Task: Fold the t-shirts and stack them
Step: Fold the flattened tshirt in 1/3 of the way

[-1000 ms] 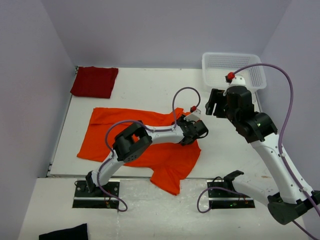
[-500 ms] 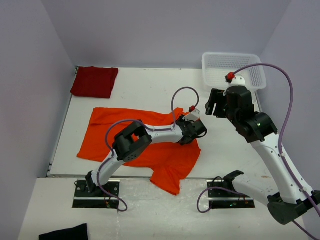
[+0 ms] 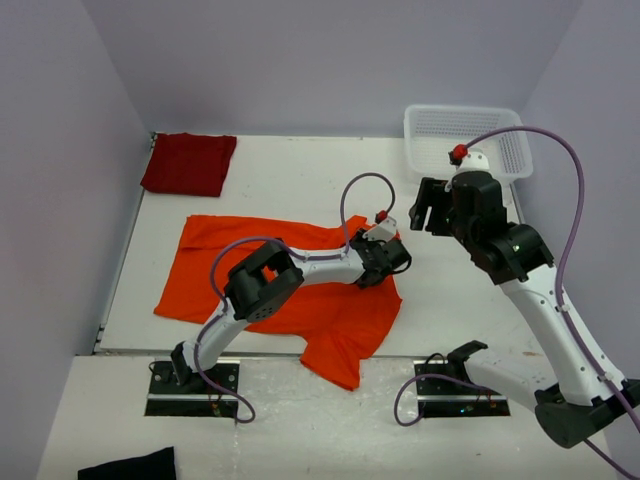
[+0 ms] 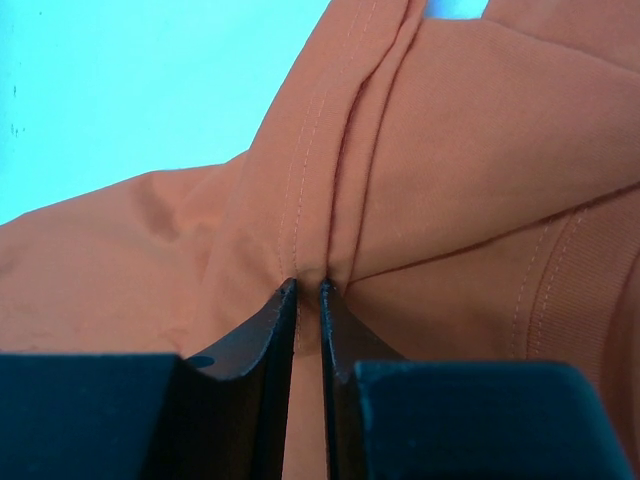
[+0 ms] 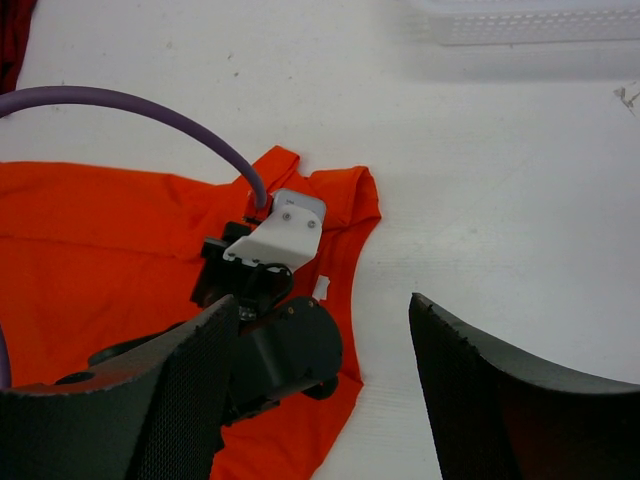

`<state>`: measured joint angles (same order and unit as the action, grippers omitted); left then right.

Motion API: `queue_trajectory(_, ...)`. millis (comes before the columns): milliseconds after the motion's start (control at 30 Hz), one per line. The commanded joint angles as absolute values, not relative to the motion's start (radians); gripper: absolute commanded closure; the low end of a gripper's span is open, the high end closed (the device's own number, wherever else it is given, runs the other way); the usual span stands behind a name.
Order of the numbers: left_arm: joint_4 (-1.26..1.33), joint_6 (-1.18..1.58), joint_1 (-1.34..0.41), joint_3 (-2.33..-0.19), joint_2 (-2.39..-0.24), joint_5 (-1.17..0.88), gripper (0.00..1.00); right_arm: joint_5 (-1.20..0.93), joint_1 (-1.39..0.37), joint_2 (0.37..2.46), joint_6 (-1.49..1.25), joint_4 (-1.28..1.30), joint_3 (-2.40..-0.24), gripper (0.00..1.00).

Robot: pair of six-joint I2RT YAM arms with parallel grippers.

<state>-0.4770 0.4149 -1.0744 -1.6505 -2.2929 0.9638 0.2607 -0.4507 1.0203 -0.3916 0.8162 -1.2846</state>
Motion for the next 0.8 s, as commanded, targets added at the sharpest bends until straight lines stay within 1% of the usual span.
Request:
queue_trajectory(0, -0.453, 0.416, -1.071, -1.640, -2.287, 0.966, 0.83, 0.245, -0.448, 1.023, -0.383, 0.828, -1.308, 0.30)
queue_trajectory(767, -0.466, 0.459, -1.092, -1.589, -2.246, 0.924, 0.79, 0.226, -0.448, 1.009, -0.396, 0.821, -1.287, 0.30)
